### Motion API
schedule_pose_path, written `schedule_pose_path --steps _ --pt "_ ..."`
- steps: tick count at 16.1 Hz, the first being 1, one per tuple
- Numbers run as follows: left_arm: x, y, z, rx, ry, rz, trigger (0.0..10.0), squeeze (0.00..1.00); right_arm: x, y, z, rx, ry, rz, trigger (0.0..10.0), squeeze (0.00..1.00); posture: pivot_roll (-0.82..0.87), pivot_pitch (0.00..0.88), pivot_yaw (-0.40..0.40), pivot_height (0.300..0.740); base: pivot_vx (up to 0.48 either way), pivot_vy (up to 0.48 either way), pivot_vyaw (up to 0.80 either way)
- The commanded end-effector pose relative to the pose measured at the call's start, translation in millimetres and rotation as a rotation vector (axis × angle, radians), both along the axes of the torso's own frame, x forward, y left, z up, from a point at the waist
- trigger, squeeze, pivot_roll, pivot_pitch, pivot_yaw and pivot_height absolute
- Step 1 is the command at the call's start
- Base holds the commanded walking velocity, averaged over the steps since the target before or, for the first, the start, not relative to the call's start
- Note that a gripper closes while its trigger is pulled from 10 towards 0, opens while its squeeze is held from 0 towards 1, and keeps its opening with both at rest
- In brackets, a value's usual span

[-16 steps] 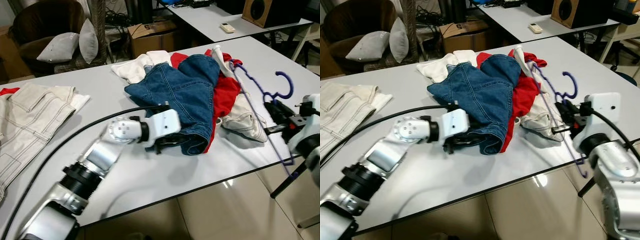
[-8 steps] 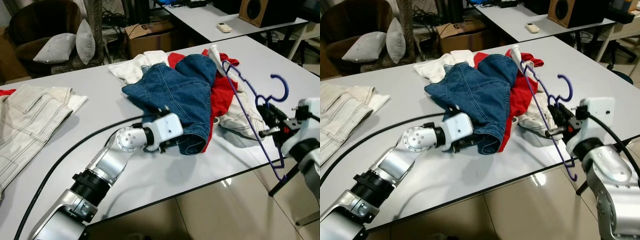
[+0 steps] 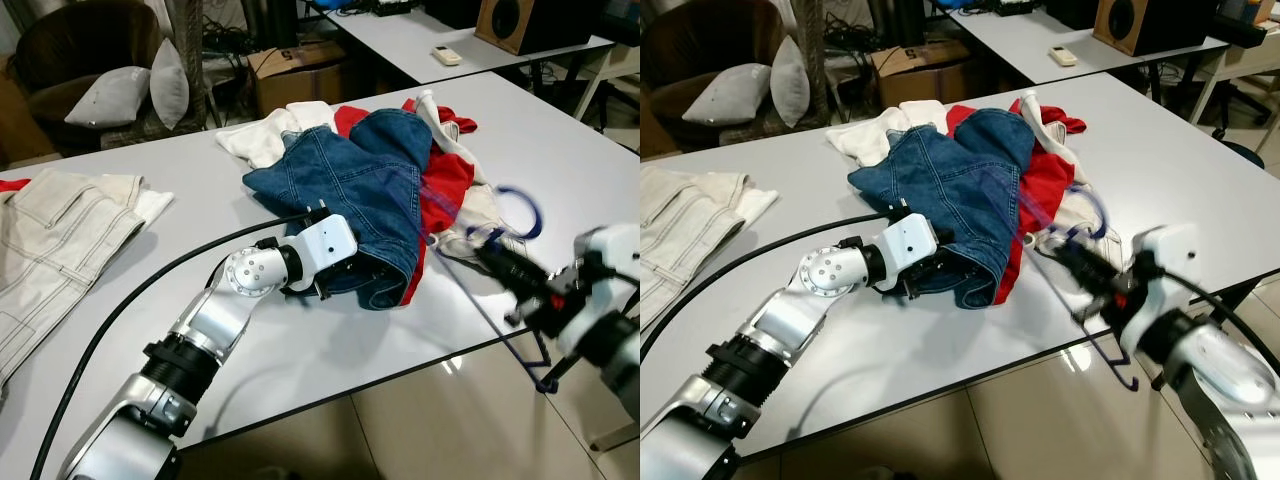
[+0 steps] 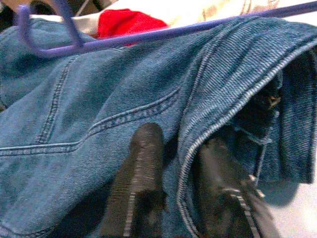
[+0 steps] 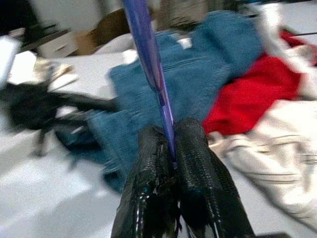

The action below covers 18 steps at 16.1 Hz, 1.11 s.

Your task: Hang hanger

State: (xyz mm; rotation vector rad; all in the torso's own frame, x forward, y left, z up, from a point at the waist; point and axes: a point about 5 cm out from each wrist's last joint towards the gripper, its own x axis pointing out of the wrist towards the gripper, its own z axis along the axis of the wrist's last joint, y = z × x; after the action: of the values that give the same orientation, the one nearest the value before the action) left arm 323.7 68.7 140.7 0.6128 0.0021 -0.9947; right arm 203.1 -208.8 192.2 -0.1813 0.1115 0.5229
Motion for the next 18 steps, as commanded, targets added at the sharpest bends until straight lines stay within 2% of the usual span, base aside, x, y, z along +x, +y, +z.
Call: schedule_pose_path --steps 1,2,5,7,10,12,15,16,18 --pt "4.4 3.1 7 -0.007 -0.009 -0.005 0.0 0.00 -4.4 2.1 7 -0.004 -0.028 0.050 10.0 0.00 -0.15 0.000 0.090 0.740 0.000 0.000 0.00" --pt "6.6 4.1 9 0.000 -0.013 -0.009 0.0 0.00 -15.4 3.5 8 -0.022 -0.001 0.131 10.0 0.00 -0.15 0.000 0.090 0.740 0.000 0.000 0.00" --pt "21.4 6.9 20 -0.042 -0.046 0.068 0.0 0.00 -41.4 -0.4 9 -0.016 0.105 0.235 10.0 0.00 -0.15 0.000 0.098 0.740 0.000 0.000 0.00" --pt "30.5 10.1 27 -0.046 -0.074 0.100 0.0 0.00 -46.5 1.6 4 -0.021 0.152 0.253 10.0 0.00 -0.16 0.000 0.107 0.740 0.000 0.000 0.00" --pt "36.4 11.9 45 -0.101 -0.091 0.099 0.0 0.00 -34.5 6.6 0 -0.036 0.121 0.201 10.0 0.00 -0.16 0.000 0.112 0.740 0.000 0.000 0.00" --pt "40.0 11.1 63 -0.134 -0.122 0.086 0.0 0.00 -33.1 30.2 -1 0.036 0.118 0.293 10.0 0.00 -0.14 0.000 0.103 0.740 0.000 0.000 0.00" --pt "41.5 6.7 83 -0.165 -0.170 0.058 0.0 0.00 -35.2 47.5 -2 0.099 0.130 0.396 10.0 0.00 -0.13 0.000 0.096 0.740 0.000 0.000 0.00" --pt "41.4 6.0 86 -0.166 -0.176 0.052 0.0 0.00 -34.5 48.3 -3 0.100 0.134 0.397 10.0 0.00 -0.13 0.000 0.096 0.740 0.000 0.000 0.00" --pt "39.7 4.4 92 -0.148 -0.192 0.018 0.0 0.00 -16.6 48.8 -13 0.075 0.128 0.308 10.0 0.00 -0.12 0.000 0.098 0.740 0.000 0.000 0.00"
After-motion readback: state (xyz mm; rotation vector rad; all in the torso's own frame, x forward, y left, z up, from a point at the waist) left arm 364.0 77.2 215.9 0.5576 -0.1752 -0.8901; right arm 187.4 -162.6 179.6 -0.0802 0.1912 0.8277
